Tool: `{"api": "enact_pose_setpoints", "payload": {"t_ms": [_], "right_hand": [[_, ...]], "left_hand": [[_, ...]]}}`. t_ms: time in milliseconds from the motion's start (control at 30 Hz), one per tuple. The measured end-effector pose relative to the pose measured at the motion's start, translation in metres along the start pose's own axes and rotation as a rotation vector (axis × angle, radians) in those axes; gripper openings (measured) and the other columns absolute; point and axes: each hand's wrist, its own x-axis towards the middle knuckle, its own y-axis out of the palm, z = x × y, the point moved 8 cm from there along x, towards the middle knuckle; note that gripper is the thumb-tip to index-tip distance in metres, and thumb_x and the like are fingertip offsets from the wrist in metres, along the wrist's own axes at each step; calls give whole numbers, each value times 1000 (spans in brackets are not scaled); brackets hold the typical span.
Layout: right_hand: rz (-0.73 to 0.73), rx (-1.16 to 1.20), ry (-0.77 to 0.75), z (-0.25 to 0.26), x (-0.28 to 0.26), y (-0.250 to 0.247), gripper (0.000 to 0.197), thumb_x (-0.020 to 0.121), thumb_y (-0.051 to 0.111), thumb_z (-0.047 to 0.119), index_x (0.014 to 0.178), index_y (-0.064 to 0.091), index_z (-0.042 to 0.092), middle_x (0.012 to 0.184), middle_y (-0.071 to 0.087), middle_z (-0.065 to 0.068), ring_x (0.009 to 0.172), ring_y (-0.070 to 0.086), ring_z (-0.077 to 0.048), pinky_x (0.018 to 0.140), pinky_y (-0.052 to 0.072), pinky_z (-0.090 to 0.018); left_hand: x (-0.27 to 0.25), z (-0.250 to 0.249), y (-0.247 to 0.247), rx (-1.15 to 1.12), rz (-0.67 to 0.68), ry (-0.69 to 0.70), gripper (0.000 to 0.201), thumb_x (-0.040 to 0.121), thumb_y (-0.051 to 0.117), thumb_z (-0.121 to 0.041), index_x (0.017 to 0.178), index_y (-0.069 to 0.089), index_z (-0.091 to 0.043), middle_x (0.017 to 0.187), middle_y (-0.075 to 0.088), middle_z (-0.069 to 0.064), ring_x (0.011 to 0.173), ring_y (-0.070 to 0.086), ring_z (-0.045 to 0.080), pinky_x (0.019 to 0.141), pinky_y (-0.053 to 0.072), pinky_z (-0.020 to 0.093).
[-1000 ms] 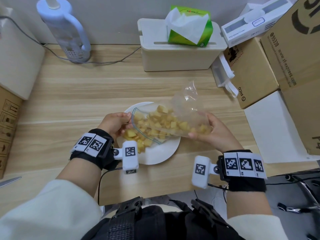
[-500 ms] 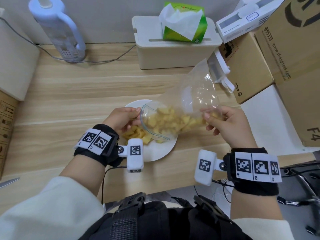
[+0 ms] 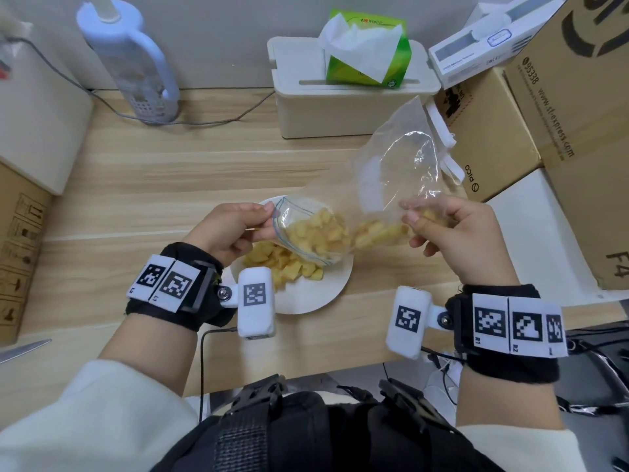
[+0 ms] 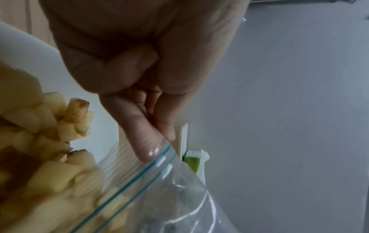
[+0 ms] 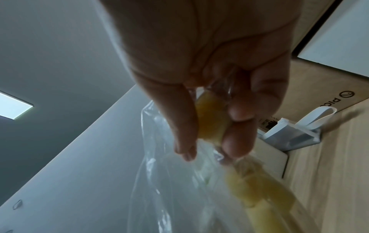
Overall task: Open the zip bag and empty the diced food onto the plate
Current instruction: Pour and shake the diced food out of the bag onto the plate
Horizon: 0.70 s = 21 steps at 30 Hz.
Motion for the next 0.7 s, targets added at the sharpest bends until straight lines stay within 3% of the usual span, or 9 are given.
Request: {"api": "enact_pose_setpoints", "payload": {"t_ms": [200, 367, 700], "right_hand": [[28, 21, -25, 10, 2, 9, 18, 79, 66, 10, 77, 69, 28, 60, 68, 17, 46, 58, -7, 42, 43, -16], [63, 33, -48, 17, 3, 21, 17, 80, 64, 10, 82, 69, 26, 72, 66, -12, 48, 56, -8, 44, 45, -17], [-13, 20, -73, 26, 2, 16, 16, 79, 66, 10, 80, 69, 26, 57, 62, 4, 49, 57, -7, 45, 45, -17]], "left_hand": [[-9, -1, -15, -11, -25, 5, 19, 90, 51, -19, 74, 58, -11, 44, 62, -8, 39, 59, 0, 31, 14, 9], [-12, 1, -29, -47, -54, -5, 19, 91, 49, -18, 76, 58, -11, 44, 63, -8, 42, 62, -1, 31, 14, 9], [1, 8, -20, -91, -50, -36, 17, 88, 54, -21, 74, 61, -13, 45, 60, -9, 47, 64, 0, 29, 26, 7]]}}
